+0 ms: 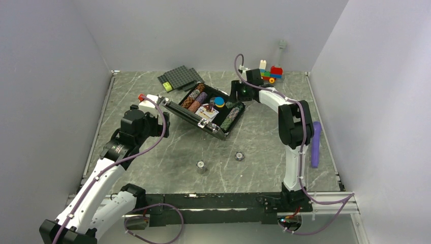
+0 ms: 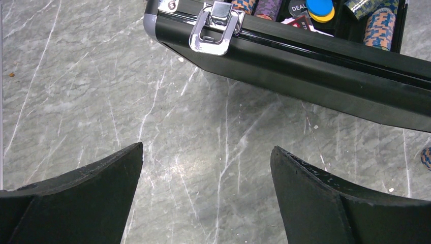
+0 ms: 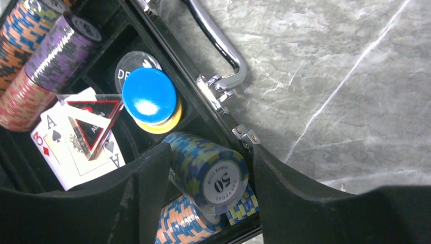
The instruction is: Pack up texas hold em set
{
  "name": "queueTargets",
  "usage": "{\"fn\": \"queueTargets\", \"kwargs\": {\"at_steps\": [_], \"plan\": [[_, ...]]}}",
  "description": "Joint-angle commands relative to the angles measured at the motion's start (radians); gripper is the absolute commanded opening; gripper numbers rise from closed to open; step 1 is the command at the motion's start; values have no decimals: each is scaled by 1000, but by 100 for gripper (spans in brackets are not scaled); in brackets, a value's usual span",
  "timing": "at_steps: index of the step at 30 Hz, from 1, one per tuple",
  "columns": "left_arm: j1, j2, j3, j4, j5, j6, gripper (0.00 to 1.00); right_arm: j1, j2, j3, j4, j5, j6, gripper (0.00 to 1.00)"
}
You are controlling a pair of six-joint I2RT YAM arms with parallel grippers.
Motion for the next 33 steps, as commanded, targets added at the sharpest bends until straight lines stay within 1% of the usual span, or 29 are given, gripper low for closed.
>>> {"fn": "queueTargets", "kwargs": {"at_steps": [1, 7, 12, 17, 25, 29, 33], "plan": [[3, -12, 3, 45, 1, -2, 99, -1, -72, -40, 71, -75, 48, 56], [4, -9, 3, 44, -1, -1, 99, -1, -106, -68, 95, -67, 53, 41], [3, -7, 3, 44, -2, 1, 99, -1, -119, -68, 93, -83, 49, 30], [3, -4, 3, 44, -7, 0, 99, -1, -138, -67, 84, -105, 46, 17], [3, 1, 5, 43, -5, 1, 100, 6, -153, -64, 41, -153, 61, 13], [3, 2, 5, 42, -4, 1, 99, 23, -179, -119, 54, -104, 107, 14], [3, 4, 3, 43, -1, 1, 100, 50, -209, -184, 84, -55, 133, 14]]}}
